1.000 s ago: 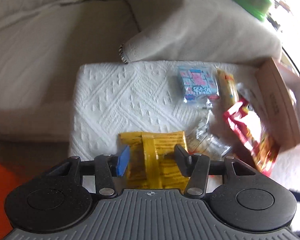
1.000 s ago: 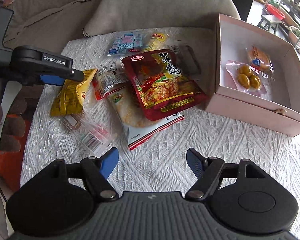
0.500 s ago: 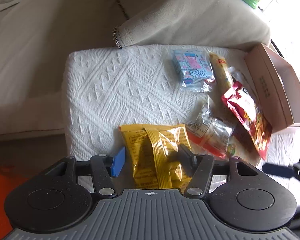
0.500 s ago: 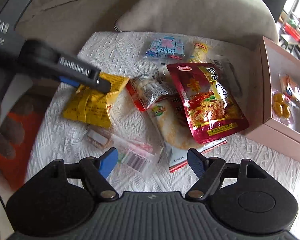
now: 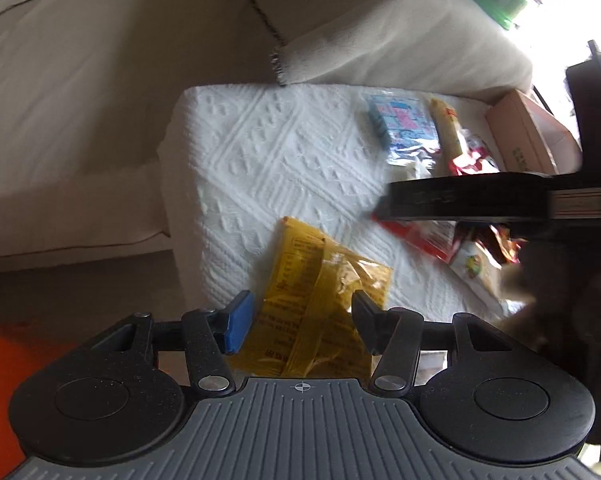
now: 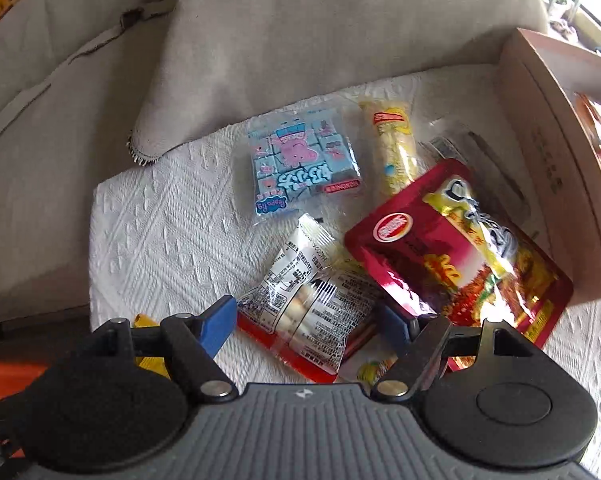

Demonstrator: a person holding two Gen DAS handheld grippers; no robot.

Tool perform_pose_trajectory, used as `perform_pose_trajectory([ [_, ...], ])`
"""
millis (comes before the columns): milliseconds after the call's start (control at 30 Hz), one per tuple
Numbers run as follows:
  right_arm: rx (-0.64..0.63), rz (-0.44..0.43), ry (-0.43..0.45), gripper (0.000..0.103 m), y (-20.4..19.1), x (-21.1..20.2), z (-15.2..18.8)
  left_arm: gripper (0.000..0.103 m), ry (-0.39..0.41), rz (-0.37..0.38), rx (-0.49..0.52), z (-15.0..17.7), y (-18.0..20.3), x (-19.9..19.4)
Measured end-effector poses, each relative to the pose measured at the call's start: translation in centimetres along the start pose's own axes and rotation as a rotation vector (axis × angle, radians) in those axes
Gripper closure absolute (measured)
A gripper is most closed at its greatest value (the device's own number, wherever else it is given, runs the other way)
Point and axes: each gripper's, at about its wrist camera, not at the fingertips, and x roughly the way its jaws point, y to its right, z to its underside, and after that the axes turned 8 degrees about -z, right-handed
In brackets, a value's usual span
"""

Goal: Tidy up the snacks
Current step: 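Grasp the clear pastry packet with the left tool while the right reaches toward the rice cracker bag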

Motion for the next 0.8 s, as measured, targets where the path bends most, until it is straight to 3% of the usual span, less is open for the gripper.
perform_pose_trajectory([
  [67, -0.094, 0.031, 0.022, 0.026, -0.9, 0.3, 0.3, 0.044, -0.013, 0.03, 0.037, 0.6, 0.3, 0.0],
  [133, -0.154, 0.009, 0.018, 0.035, -1.0, -0.3, 1.1, 0.044, -0.022, 0.041, 0.06, 1.2, 0.6, 0.0],
  [267, -0.226, -0.042, -0.039, 0.075, 0.3, -2.4, 3.9, 0.044, 0.01, 0.028, 0.037, 2.0, 0.4, -1.0],
  [300, -0.233, -0.052, -0.057, 0.076, 0.9, -3.0, 4.9, 0.044, 0.019, 0.019, 0.021, 2.2, 0.4, -1.4],
  [400, -0.254, -0.04, -0.094, 0.076, 2.8, -4.8, 8.5, 0.045, 0.006, 0.047, -0.043, 2.9, 0.7, -2.6],
  [567, -0.238, -0.029, -0.121, 0.076, 5.1, -7.1, 12.4, 0.046, -0.142, 0.166, -0.136, 4.7, 3.1, -1.5],
  [667, -0.248, -0.059, -0.135, 0.076, 5.6, -7.9, 14.0, 0.046, -0.148, 0.122, -0.155, 5.2, 5.5, 0.0],
  [733, -0.25, -0.047, -0.126, 0.071, 6.0, -8.6, 14.5, 0.046, -0.125, 0.064, -0.155, 5.0, 7.0, 0.8],
  [800, -0.223, -0.021, -0.087, 0.042, 6.9, -9.7, 14.9, 0.046, -0.086, 0.001, -0.125, 4.5, 8.4, 1.6],
])
